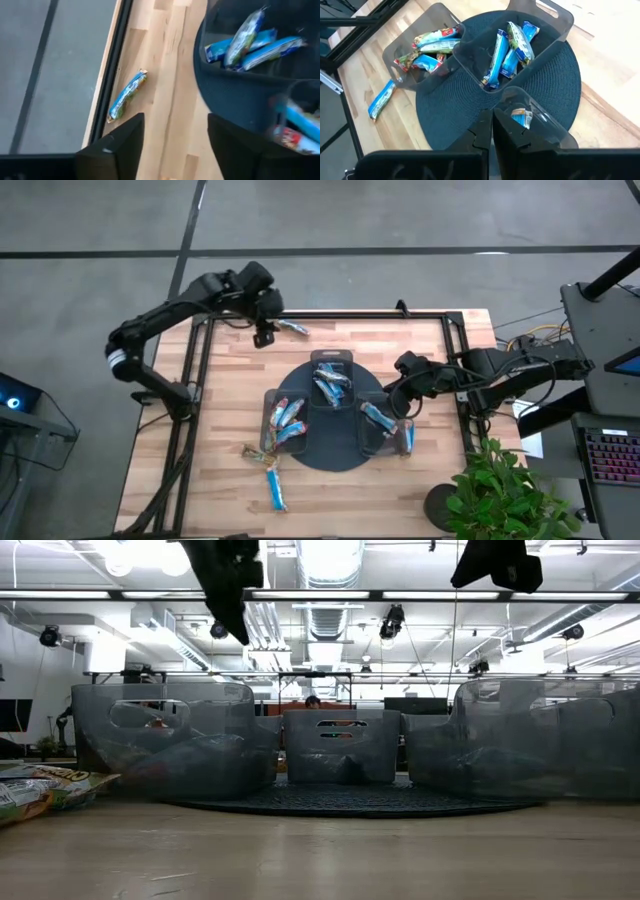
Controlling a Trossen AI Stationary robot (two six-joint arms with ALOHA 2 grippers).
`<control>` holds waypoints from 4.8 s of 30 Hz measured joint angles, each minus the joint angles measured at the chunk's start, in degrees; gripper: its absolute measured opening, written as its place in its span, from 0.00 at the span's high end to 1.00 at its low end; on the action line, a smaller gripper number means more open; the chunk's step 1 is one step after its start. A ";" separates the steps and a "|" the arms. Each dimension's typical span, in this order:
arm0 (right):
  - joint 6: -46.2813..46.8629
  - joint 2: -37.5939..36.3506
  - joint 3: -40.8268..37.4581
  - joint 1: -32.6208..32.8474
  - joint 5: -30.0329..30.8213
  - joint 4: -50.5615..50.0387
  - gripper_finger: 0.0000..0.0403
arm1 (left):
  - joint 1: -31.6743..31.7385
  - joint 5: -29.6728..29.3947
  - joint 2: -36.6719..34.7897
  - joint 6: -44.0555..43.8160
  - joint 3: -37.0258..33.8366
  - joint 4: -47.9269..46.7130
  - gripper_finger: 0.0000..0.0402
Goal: Pick and place Granola Bars by type
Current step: Put the yellow granola bar into the bottom right black bin
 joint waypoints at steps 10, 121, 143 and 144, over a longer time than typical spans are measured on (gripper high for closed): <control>-4.14 0.00 -0.10 0.00 -0.02 -0.46 0.98 | 0.11 -10.88 11.03 15.76 1.30 3.08 0.43; -13.92 -14.00 0.71 0.00 0.31 2.29 0.98 | -21.07 28.83 14.08 -12.07 19.97 19.51 0.93; -16.97 -20.63 1.07 -0.02 7.48 -1.64 0.98 | -29.01 15.85 19.66 -30.51 19.83 39.20 0.93; -16.97 -20.60 1.07 0.00 7.48 -1.84 0.98 | -29.38 15.87 20.66 -30.65 19.83 40.56 0.93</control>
